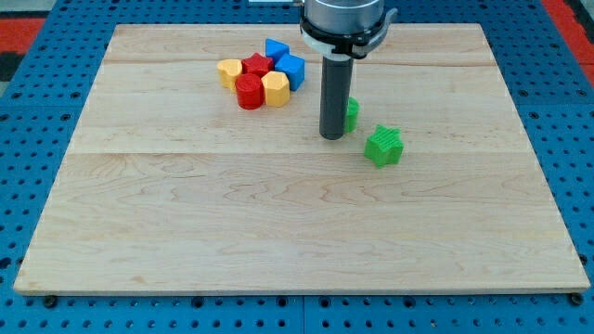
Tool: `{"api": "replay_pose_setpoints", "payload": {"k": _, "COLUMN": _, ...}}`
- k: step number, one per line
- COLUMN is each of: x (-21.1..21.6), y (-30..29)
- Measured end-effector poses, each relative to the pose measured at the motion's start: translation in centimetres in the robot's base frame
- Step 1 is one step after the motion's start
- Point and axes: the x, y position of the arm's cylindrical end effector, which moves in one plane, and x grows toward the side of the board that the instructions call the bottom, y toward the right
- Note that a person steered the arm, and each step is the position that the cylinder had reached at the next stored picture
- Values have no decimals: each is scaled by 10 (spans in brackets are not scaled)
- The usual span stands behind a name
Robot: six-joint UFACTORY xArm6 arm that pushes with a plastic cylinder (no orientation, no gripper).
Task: Move the green circle to the top side
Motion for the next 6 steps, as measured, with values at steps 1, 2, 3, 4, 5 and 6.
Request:
{"api": "replay_pose_setpoints", "payload": {"k": 1, "x": -10, "y": 34}}
{"api": "replay_pose_setpoints", "payload": {"k": 2, "x": -51, "y": 36}}
{"api": "replay_pose_setpoints", "payload": {"k": 3, "x": -93, "y": 37}}
{"api": "replay_pose_setpoints", "payload": {"k": 4, "x": -138, "y": 27}}
{"api": "replay_pose_setpoints", "payload": {"k": 5, "x": -160, "y": 51}}
{"api": "replay_pose_setpoints", "payload": {"k": 6, "x": -178, "y": 72}}
